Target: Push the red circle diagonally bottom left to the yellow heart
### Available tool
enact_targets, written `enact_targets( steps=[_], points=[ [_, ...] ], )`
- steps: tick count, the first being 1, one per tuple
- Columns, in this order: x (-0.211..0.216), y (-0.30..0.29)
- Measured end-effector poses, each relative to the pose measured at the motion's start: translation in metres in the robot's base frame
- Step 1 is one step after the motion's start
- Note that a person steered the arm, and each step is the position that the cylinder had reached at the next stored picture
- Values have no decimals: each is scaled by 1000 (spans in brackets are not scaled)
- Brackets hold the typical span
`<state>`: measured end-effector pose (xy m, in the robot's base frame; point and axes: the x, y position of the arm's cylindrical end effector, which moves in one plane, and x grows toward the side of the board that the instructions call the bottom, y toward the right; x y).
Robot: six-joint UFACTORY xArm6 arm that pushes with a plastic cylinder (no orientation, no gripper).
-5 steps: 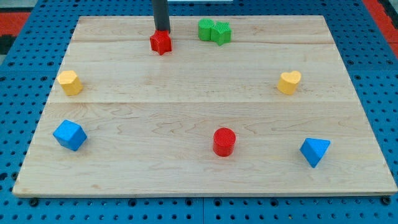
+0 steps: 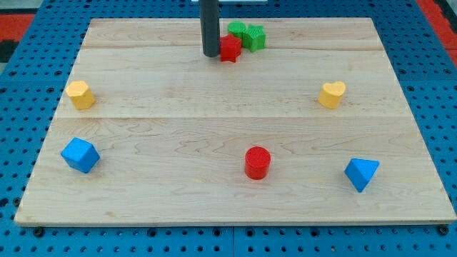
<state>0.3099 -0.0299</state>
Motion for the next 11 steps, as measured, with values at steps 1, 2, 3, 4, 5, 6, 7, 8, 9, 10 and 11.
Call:
enact_targets(
  steps=[1,2,3,4,5,6,7,8,9,10,11],
  points=[
    [83,60],
    [173,125],
    [227,105],
    [231,21],
    [242,32],
    [260,3],
    [253,-70],
    [206,-71],
    [174,-38],
    [194,-24],
    [237,-16]
  ],
)
